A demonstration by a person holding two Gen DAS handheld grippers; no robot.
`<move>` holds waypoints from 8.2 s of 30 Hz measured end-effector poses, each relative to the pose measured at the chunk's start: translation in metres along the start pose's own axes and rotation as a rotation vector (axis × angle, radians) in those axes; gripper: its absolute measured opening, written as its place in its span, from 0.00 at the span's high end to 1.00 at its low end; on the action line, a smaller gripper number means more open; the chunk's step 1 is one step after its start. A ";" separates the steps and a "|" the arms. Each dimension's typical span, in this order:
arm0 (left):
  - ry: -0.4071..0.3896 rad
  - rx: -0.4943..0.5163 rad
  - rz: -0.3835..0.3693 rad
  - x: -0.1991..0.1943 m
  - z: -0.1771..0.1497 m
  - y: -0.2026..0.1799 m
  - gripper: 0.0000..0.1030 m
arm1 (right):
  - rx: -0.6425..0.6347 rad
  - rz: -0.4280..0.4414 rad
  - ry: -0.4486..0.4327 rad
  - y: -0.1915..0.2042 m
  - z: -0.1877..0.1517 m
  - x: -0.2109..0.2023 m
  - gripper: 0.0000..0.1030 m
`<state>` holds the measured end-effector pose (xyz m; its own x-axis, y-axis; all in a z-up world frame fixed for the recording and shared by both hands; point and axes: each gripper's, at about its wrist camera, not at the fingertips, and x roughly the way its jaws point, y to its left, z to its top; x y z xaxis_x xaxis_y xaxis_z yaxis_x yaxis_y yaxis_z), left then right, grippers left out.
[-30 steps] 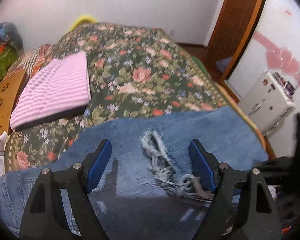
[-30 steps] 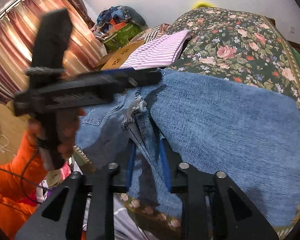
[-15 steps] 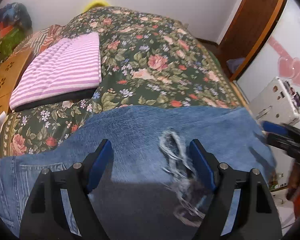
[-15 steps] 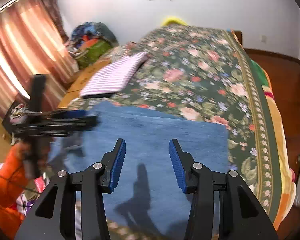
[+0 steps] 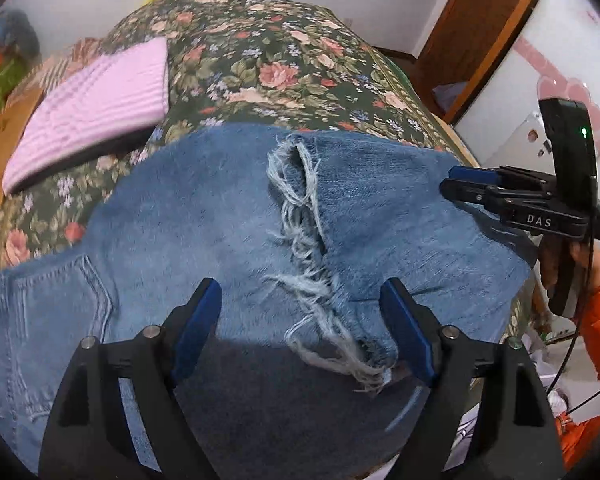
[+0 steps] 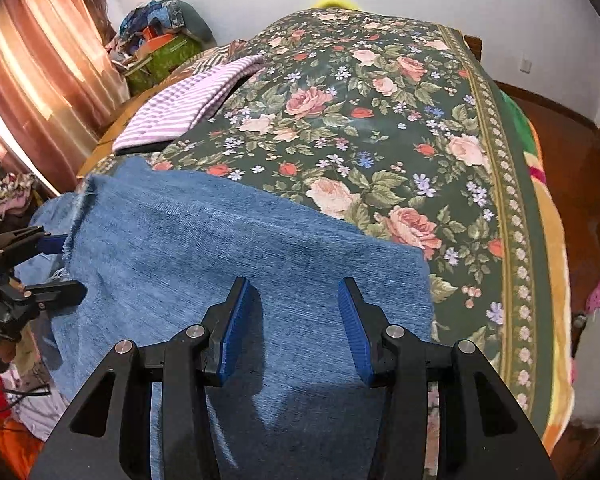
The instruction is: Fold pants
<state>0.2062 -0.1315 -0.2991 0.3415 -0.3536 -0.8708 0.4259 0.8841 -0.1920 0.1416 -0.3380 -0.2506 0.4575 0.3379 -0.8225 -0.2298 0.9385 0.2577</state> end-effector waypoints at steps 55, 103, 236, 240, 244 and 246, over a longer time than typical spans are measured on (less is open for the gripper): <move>-0.239 -0.431 0.384 -0.136 -0.132 0.162 0.15 | -0.301 0.180 0.026 0.161 -0.005 0.005 0.53; -0.270 -0.774 -0.058 -0.074 -0.175 0.201 0.07 | -0.148 0.050 -0.032 0.101 -0.002 0.002 0.46; -0.334 0.436 -0.010 -0.041 0.044 -0.166 0.77 | 0.297 0.106 -0.096 -0.036 -0.098 -0.032 0.31; -0.237 0.445 -0.031 -0.014 0.039 -0.170 0.77 | 0.297 0.107 -0.097 -0.036 -0.098 -0.032 0.31; -0.171 0.441 -0.073 0.003 0.028 -0.172 0.77 | 0.300 0.108 -0.097 -0.037 -0.098 -0.031 0.31; -0.160 0.455 -0.067 0.009 0.023 -0.175 0.77 | 0.304 0.111 -0.098 -0.038 -0.098 -0.031 0.31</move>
<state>0.1540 -0.2964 -0.2625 0.4103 -0.4794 -0.7758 0.7623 0.6472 0.0031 0.0517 -0.3906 -0.2848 0.5280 0.4303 -0.7322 -0.0230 0.8691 0.4942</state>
